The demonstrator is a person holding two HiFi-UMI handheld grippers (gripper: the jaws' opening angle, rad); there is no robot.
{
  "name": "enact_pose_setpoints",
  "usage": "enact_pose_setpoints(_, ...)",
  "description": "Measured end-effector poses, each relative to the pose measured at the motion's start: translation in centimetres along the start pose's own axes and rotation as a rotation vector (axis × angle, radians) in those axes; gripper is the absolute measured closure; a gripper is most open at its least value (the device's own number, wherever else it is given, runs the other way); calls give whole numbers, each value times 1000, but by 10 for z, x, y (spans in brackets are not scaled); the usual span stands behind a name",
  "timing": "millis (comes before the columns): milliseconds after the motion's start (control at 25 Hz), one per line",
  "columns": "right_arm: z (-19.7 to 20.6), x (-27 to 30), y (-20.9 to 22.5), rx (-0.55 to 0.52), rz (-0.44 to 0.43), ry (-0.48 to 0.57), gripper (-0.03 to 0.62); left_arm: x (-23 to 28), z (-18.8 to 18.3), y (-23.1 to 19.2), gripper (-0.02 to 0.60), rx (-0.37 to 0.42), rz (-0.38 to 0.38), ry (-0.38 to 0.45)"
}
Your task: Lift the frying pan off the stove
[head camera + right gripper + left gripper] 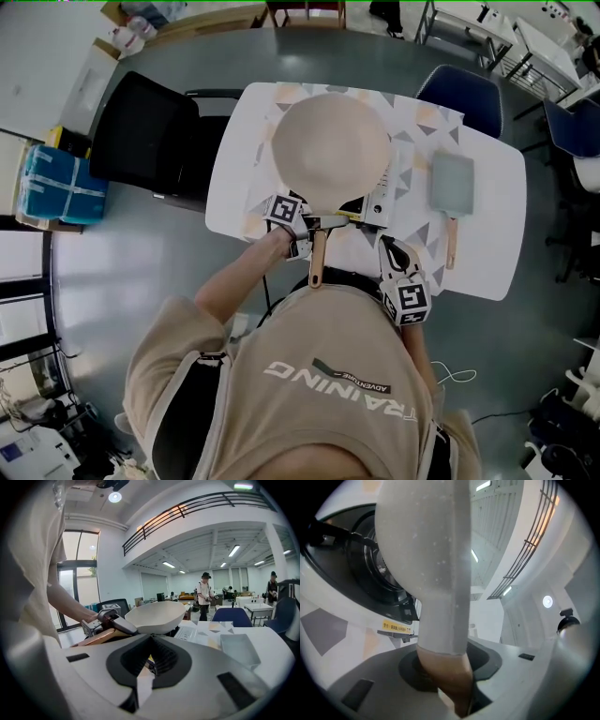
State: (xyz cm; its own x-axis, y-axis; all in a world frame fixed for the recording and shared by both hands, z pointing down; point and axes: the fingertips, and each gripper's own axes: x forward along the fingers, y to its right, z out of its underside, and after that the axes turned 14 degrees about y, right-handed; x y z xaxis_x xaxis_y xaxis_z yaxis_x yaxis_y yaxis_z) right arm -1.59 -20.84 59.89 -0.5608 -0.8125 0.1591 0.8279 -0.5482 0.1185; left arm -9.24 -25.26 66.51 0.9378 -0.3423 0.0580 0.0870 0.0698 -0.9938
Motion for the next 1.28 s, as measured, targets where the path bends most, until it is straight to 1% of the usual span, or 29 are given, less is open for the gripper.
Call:
enact_pose_setpoints(80, -2, -2, 1, 4, -2, 7, 597, -4, 4, 6, 431, -3, 3, -7)
enact_pose_setpoints(240, -4, -2, 2, 4, -19, 14, 597, -9, 8, 17, 431, 60, 8, -35)
enact_pose_setpoints(320, -6, -1, 1, 2, -30, 21, 597, -10, 7, 28, 431, 69, 27, -42)
enact_pose_setpoints(520, -22, 3, 8, -11, -45, 58, 597, -6, 4, 55, 431, 38, 58, -24)
enact_pose_setpoints(720, -51, 9, 16, -32, -58, 102, 597, -7, -2, 70, 426, 30, 48, 1)
enact_pose_setpoints(880, -70, 15, 21, -38, -75, 131, 597, -5, -8, 76, 426, 30, 55, 27)
enact_pose_setpoints(1160, -76, 20, 20, -44, -94, 143, 597, -7, -5, 79, 425, 3, 52, 45)
enact_pose_setpoints(1280, -76, 22, 20, -38, -93, 152, 597, -9, -5, 77, 425, 17, 43, 40)
